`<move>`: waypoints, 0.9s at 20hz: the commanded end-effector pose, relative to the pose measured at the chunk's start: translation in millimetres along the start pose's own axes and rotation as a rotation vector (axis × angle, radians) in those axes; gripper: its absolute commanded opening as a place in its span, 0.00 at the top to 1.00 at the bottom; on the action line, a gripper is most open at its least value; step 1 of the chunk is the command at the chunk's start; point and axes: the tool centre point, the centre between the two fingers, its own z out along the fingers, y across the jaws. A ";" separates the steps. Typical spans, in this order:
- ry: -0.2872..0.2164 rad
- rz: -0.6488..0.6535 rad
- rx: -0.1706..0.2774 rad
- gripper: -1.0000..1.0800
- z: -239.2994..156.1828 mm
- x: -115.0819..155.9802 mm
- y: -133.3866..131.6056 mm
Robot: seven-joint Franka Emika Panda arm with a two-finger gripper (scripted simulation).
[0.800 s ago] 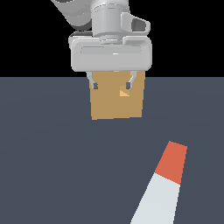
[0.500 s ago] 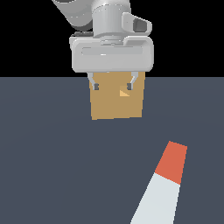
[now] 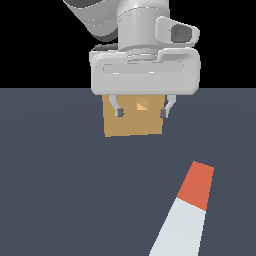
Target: Insert the peg into the horizontal hole in a box.
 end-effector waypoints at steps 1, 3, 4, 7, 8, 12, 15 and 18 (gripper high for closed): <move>-0.003 0.066 0.001 0.04 10.5 -20.4 12.1; -0.005 0.129 0.002 0.04 20.4 -40.2 22.6; -0.007 0.162 0.003 0.04 25.7 -51.0 27.7; -0.009 0.255 0.005 0.04 39.9 -81.7 39.7; -0.010 0.283 0.005 0.04 44.2 -91.1 42.8; -0.012 0.380 0.007 0.04 58.7 -124.5 51.1; -0.013 0.435 0.008 0.04 66.8 -143.7 54.2; -0.014 0.471 0.009 0.04 72.1 -156.4 55.6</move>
